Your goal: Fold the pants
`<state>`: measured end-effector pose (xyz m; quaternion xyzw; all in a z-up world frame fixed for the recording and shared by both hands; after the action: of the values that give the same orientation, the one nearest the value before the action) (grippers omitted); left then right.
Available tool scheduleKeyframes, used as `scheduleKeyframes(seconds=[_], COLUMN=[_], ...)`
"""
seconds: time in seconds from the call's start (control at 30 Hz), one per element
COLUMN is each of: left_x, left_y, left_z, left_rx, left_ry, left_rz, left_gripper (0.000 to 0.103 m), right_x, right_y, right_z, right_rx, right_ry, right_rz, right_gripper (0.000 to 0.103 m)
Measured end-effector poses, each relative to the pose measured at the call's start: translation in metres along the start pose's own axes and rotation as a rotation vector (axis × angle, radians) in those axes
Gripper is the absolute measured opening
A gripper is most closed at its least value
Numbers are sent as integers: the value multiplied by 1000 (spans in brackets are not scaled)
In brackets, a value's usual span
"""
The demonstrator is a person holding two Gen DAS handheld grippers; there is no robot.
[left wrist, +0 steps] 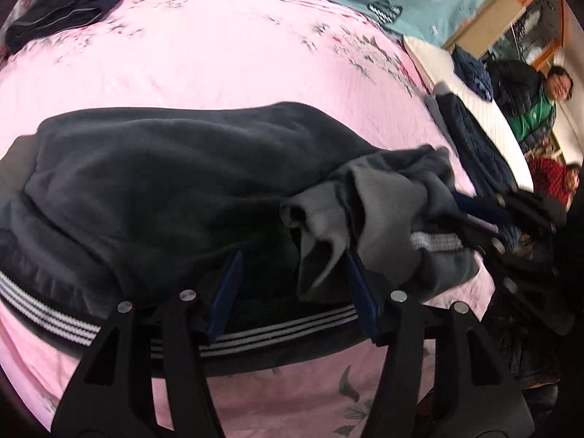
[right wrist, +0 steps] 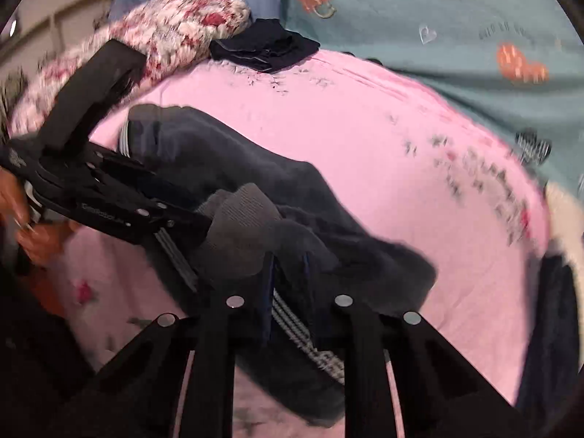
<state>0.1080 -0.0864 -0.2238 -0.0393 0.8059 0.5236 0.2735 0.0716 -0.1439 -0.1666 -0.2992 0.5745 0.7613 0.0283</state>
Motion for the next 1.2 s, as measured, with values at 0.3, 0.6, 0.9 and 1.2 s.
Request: scheduleKeyframes(seconds=[0.3,0.6,0.9,1.2], left_x=[-5,6,9,-18], left_y=[36,0,7,74], left_z=[7,5,6,0], left_rx=[26,-4,-12,-11], left_ry=[53,25,28,8], left_rz=[-81,-71,-93,-194], left_gripper=[63,61,57,56], right_x=[-50,-52,-56,-47], right_y=[25,-3,-47,-48], right_z=[17,27,48,55], right_rx=[-156,-241,-320,-212], right_ry=[56,319,214,350], right_rz=[-32,158,174,117], right_gripper=[59,18,18,36])
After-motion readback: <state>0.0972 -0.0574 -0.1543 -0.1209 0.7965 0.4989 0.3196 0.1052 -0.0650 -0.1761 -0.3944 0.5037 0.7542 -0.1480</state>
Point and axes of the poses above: each gripper's, at about its wrist camera, not at the fingertips, and y roughly against the way its jaws point, z to its left, x to its underside, the point moved 10 cm from there along -y, roughly the way its jaws point, and after that the axes turned 15 degrees about -y, right-handed, at the moved point
